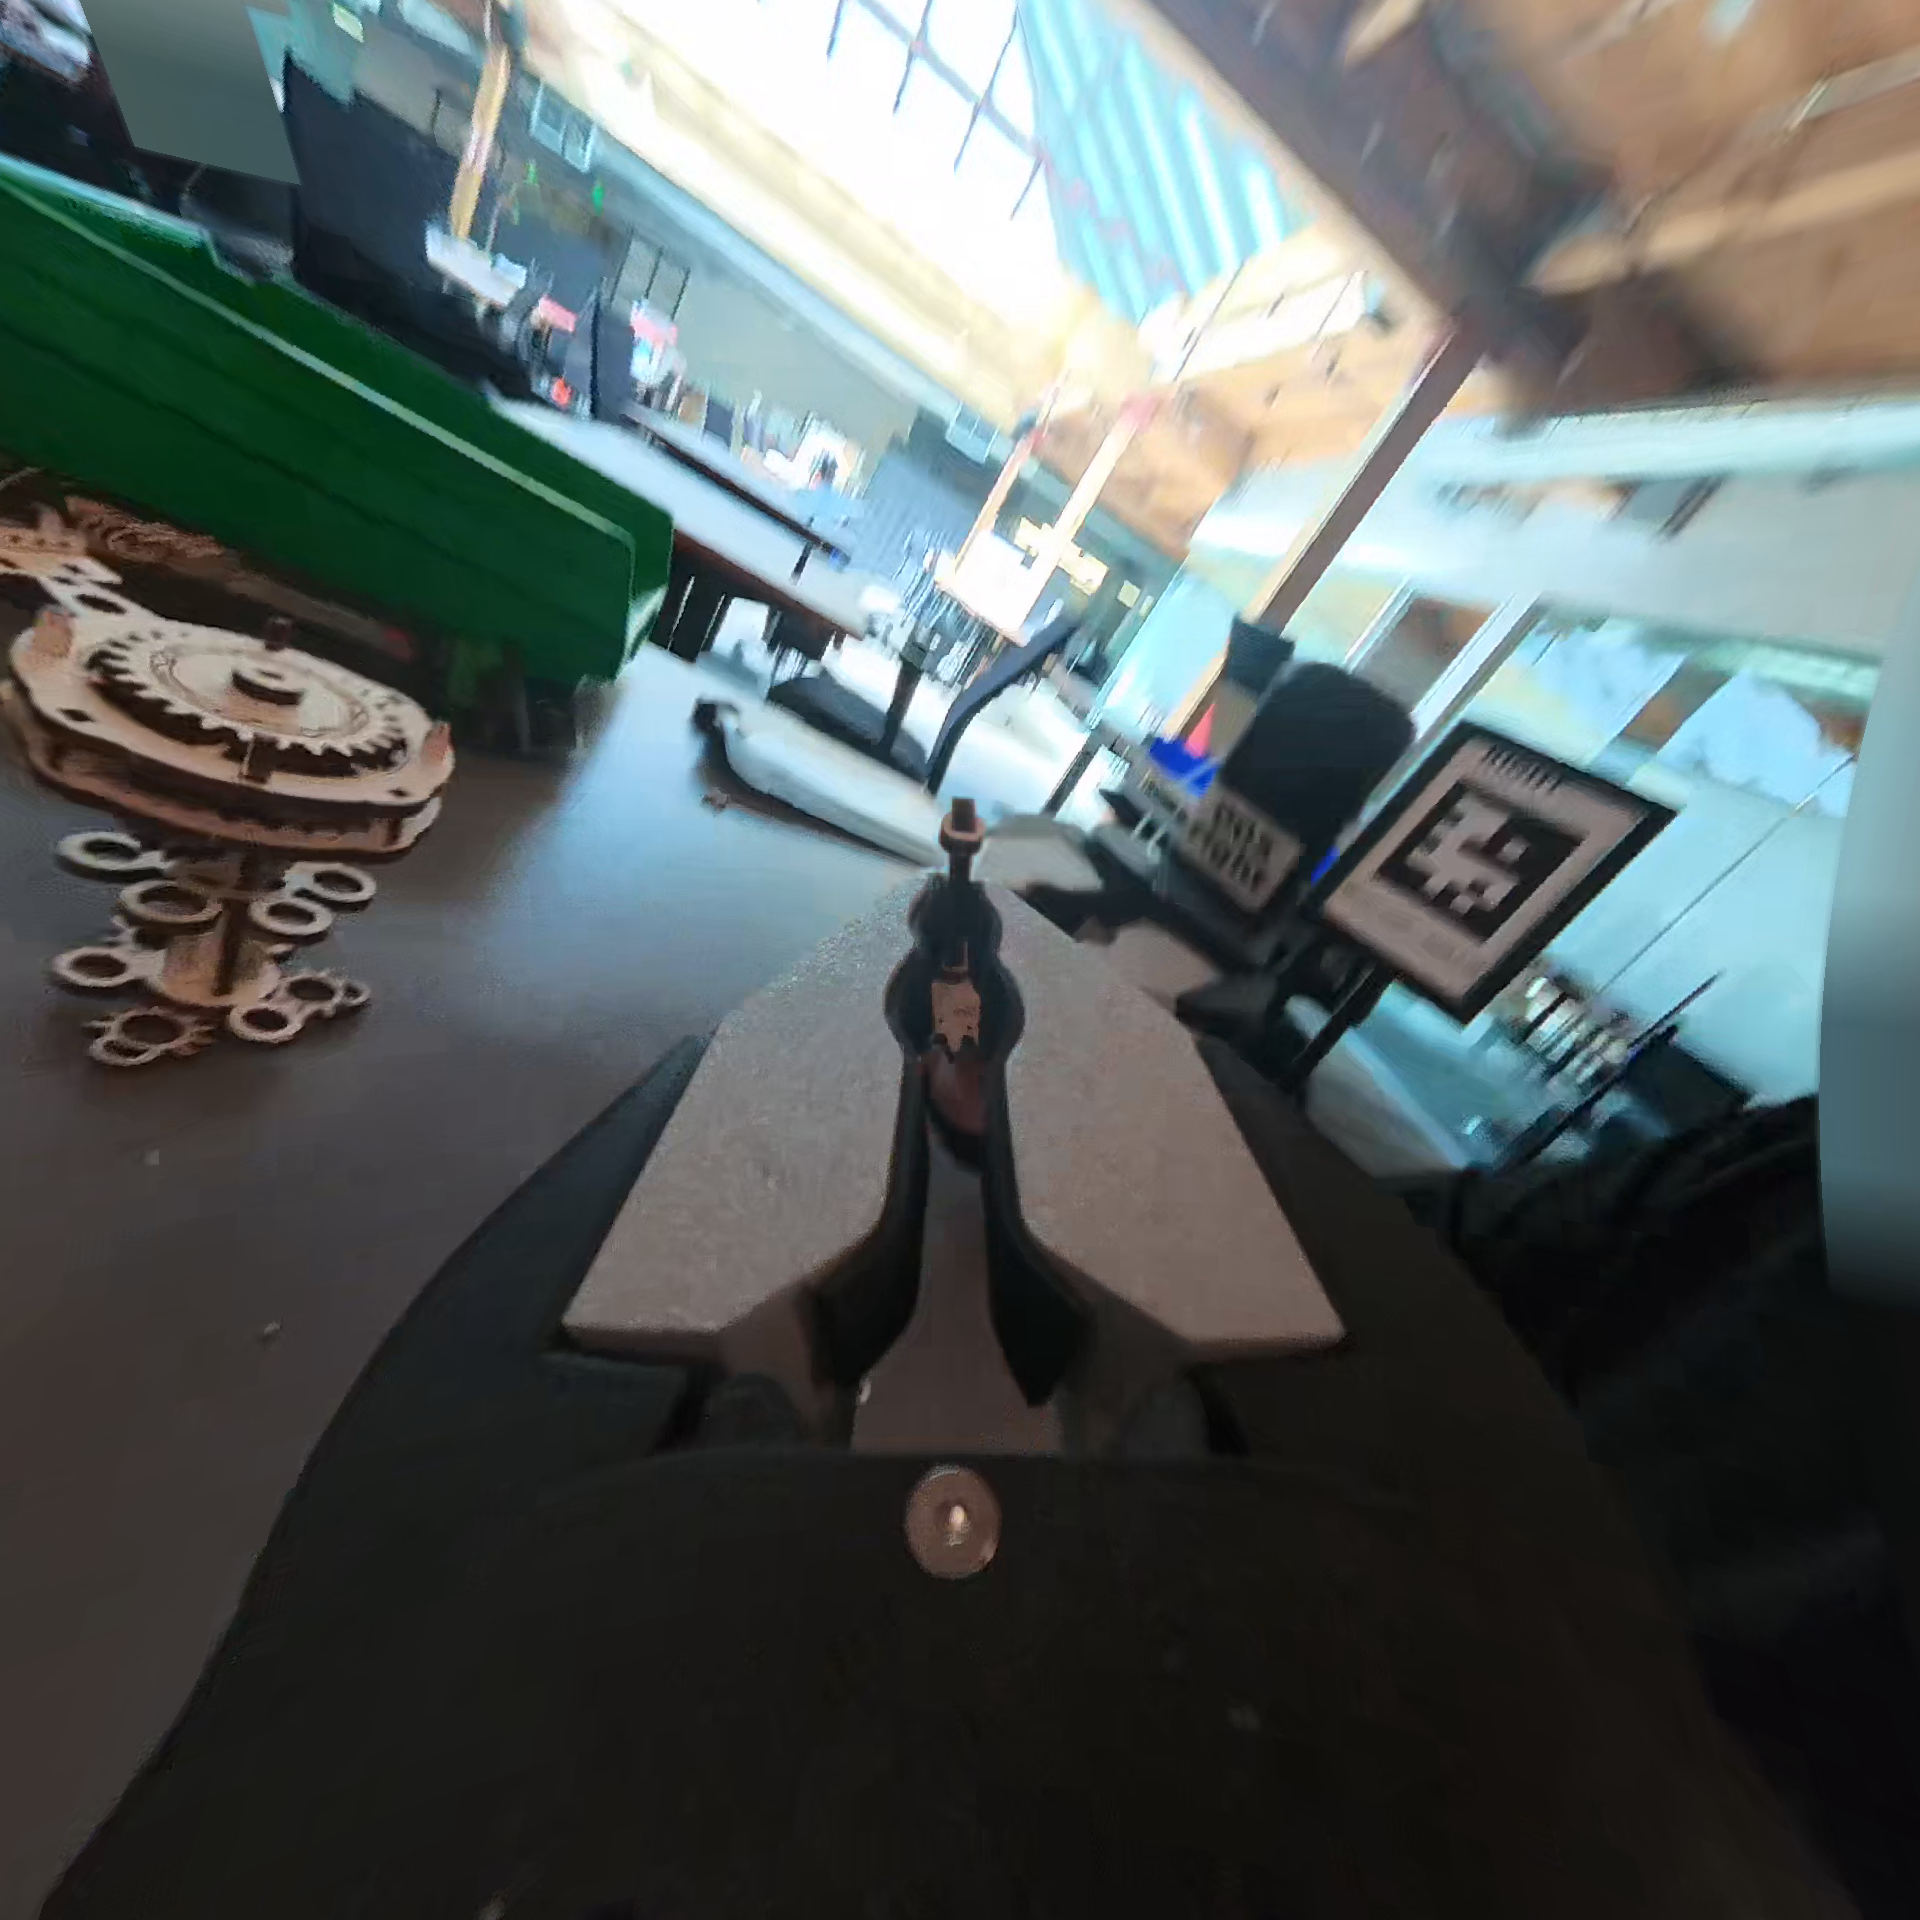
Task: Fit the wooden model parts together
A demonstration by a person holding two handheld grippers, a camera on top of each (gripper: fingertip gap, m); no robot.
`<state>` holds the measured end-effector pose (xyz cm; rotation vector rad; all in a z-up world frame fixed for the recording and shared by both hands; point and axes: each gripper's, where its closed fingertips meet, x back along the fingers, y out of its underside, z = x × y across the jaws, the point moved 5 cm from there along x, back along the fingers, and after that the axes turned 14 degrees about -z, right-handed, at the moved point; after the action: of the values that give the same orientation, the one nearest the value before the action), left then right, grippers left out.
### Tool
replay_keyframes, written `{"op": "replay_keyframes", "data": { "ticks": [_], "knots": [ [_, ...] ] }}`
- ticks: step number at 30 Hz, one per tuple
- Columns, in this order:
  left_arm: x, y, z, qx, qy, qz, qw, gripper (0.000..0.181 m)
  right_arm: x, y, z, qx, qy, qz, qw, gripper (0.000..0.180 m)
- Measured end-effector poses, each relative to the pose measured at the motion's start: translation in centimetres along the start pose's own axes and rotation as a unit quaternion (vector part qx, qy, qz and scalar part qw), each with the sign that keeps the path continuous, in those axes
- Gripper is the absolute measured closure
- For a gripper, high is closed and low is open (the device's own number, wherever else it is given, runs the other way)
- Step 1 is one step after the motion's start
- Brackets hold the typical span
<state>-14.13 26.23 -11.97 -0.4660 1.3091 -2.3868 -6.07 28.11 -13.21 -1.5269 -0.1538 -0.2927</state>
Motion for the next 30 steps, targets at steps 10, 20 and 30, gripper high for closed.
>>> {"op": "replay_keyframes", "data": {
  "ticks": [10,20,30],
  "knots": [
    [-1.5,4.2,-0.3,0.064,-0.022,-0.135,0.989,0.180,1.5,3.9,-1.1,-0.179,-0.219,-0.135,0.949,0.148],
    [-1.7,4.9,0.5,0.156,0.012,-0.114,0.981,0.181,1.8,3.7,-1.9,-0.124,-0.128,-0.157,0.971,0.138],
    [-1.2,4.1,0.6,0.228,0.057,-0.074,0.969,0.179,1.8,1.9,-1.8,-0.165,-0.230,-0.118,0.952,0.167]
  ]
}}
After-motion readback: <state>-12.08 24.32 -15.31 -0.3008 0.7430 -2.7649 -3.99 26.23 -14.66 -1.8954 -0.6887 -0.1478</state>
